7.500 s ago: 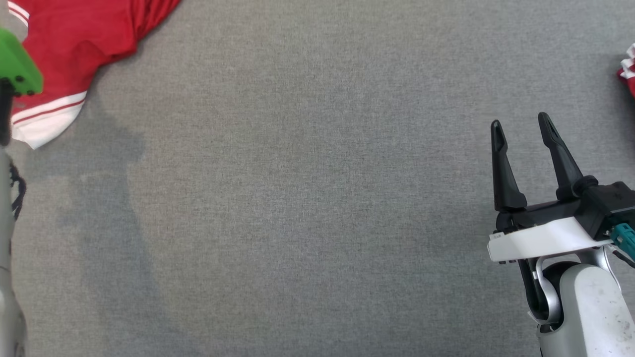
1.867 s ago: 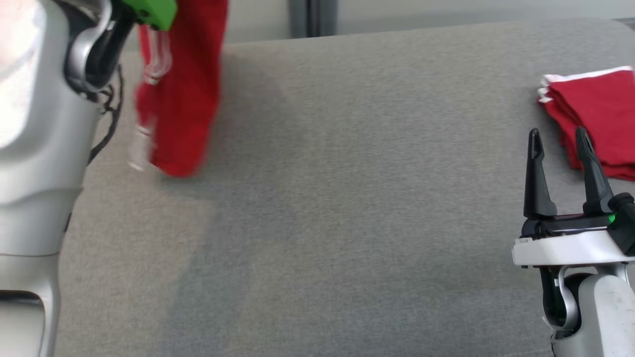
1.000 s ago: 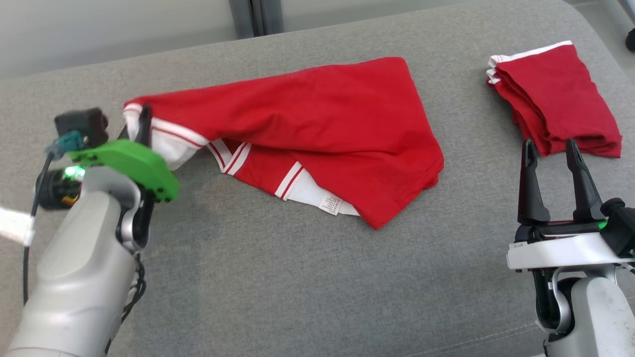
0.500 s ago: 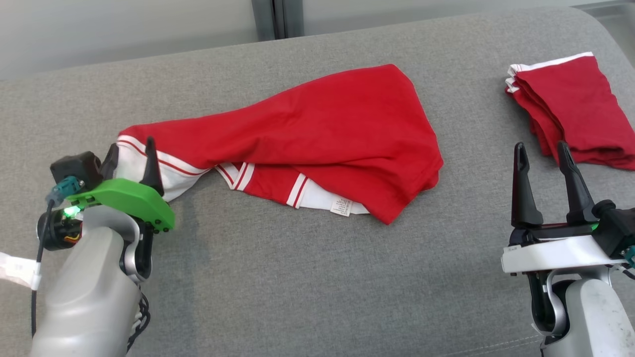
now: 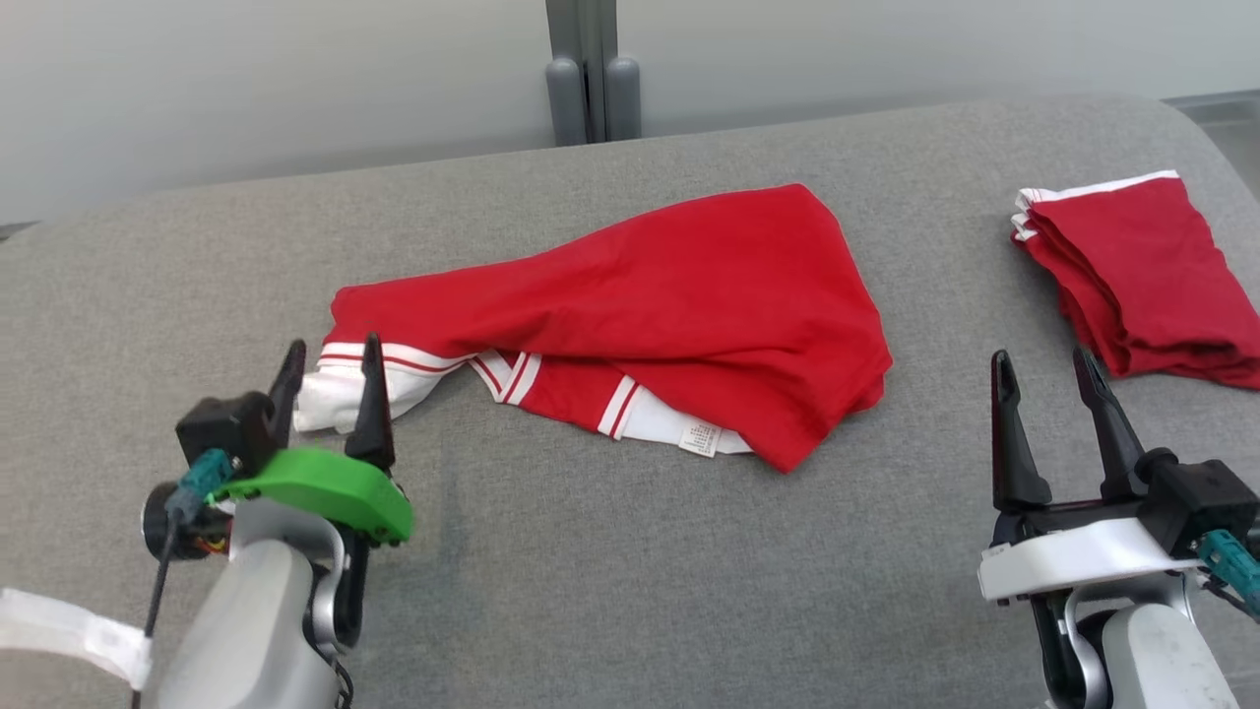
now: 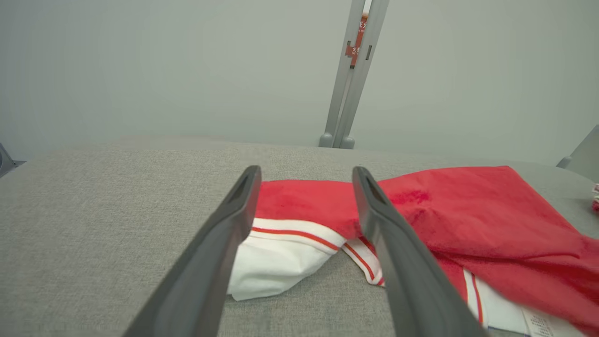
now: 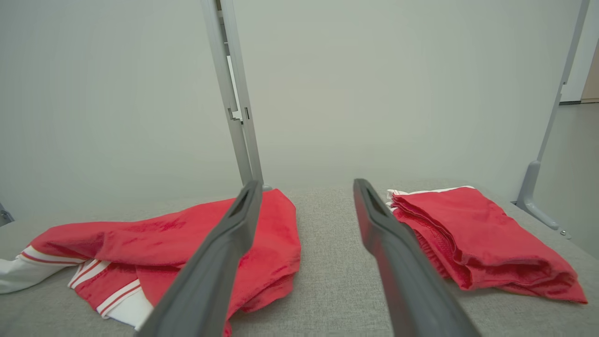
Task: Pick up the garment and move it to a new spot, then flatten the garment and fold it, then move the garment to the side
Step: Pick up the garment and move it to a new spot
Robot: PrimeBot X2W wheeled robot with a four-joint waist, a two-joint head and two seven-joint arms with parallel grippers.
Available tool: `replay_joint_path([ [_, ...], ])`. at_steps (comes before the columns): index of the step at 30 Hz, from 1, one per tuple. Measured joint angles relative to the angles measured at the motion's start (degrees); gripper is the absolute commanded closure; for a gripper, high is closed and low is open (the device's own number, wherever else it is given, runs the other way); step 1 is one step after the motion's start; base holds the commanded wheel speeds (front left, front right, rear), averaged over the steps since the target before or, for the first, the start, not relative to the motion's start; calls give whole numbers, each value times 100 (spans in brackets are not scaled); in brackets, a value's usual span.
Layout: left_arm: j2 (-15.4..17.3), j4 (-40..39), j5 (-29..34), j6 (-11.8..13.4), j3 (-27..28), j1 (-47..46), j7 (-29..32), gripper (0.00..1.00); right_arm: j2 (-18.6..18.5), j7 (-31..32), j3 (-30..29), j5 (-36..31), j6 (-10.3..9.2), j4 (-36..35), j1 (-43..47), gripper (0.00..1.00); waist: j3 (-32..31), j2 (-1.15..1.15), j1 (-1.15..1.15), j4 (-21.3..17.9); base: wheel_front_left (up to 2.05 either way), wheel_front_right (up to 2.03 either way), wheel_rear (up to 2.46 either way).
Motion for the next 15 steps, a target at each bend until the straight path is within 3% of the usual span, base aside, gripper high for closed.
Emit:
replay_joint_path([
  [15, -699, -1355, 964, 134, 786, 1874, 0, 0, -1, -2, 148, 269, -1, 158, 558, 0, -592, 0, 0, 297, 0, 0, 0],
])
